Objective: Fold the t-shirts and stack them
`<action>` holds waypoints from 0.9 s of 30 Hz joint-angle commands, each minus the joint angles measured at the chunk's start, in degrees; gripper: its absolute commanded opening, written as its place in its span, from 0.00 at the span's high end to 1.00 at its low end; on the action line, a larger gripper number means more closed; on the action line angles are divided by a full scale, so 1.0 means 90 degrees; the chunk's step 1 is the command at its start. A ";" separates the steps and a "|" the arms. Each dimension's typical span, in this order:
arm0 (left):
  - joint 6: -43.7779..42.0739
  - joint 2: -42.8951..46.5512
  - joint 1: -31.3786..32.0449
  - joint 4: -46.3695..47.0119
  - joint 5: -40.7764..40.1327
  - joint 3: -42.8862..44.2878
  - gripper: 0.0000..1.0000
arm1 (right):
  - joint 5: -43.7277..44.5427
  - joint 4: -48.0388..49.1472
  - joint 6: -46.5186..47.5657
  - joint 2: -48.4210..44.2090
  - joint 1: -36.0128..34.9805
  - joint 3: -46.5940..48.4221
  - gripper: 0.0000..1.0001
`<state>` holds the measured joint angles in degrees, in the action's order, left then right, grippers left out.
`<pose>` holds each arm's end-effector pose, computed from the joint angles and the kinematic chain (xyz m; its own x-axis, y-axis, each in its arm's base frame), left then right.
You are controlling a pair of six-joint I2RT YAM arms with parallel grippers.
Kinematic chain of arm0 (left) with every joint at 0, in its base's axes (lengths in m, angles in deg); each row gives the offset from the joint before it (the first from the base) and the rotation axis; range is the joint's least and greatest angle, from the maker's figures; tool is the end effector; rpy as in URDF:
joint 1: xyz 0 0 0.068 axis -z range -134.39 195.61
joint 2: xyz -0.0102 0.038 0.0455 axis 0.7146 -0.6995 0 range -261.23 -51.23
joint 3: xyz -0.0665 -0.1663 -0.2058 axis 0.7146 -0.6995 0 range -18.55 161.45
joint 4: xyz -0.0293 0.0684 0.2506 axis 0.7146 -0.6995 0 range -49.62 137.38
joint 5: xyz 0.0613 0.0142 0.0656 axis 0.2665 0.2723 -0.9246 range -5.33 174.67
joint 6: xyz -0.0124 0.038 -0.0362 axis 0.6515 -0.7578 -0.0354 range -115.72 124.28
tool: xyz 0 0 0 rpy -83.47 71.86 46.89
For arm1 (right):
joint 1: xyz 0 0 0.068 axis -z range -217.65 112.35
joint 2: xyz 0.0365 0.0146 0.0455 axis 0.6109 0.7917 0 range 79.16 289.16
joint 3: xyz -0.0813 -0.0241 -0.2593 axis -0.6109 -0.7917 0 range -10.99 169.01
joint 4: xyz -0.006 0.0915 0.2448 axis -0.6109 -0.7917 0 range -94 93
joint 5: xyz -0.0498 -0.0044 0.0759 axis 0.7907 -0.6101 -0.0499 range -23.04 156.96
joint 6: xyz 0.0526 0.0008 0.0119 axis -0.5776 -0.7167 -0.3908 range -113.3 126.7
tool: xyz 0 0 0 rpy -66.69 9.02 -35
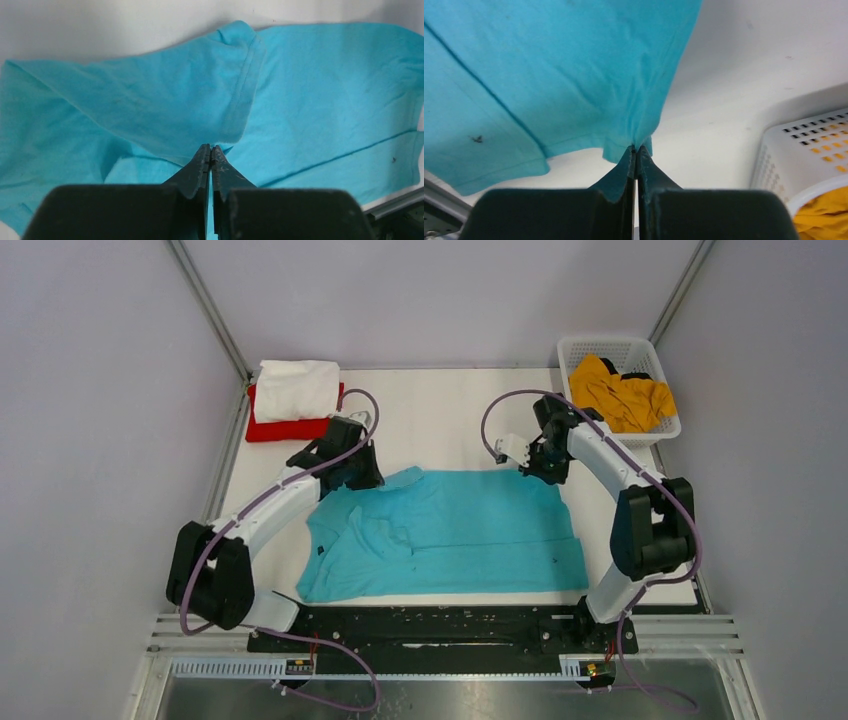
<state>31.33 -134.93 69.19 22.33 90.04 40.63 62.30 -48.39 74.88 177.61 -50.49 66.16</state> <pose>0.2826 -0.1270 0.2455 -0.8278 -0.1327 -0.5451 0.0869 0.9295 -0.3584 0.3321 0.0786 0.2371 -0.1186 -0.9760 -0.1827 -0.9553 0.1623 -0.2472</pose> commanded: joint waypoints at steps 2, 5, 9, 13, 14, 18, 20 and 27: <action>0.0356 0.1168 0.0017 0.0392 -0.0167 -0.0704 1.00 | 0.0857 0.0366 -0.0721 -0.0771 -0.0106 -0.0885 1.00; 0.0616 0.1728 0.0025 0.0396 -0.0163 -0.1155 1.00 | 0.1213 0.0716 -0.0959 -0.1135 -0.0123 -0.1286 1.00; 0.0824 0.2500 0.0025 -0.0008 -0.0560 -0.1458 1.00 | 0.1755 0.1098 -0.1311 -0.1449 -0.0147 -0.1499 1.00; 0.1075 0.3343 0.0025 -0.0357 -0.0746 -0.1767 1.00 | 0.1960 0.1335 -0.1444 -0.1875 -0.0179 -0.1863 1.00; 0.1164 0.3536 0.0029 -0.0470 -0.0788 -0.1843 1.00 | 0.2025 0.1375 -0.1490 -0.1945 -0.0191 -0.1918 1.00; 0.1559 0.4266 0.0027 -0.1053 -0.0981 -0.1995 1.00 | 0.2176 0.1356 -0.1601 -0.2143 -0.0257 -0.1962 1.00; 0.1728 0.4588 0.0027 -0.1359 -0.1020 -0.2077 1.00 | 0.2278 0.1358 -0.1668 -0.2255 -0.0278 -0.2019 1.00; 0.1896 0.5605 0.0022 -0.2382 -0.1329 -0.1943 1.00 | 0.2451 0.1364 -0.1937 -0.2417 -0.0346 -0.2082 1.00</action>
<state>46.67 -88.23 69.25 6.39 81.47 21.48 81.40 -36.74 60.08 158.03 -52.75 47.60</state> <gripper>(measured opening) 0.010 0.022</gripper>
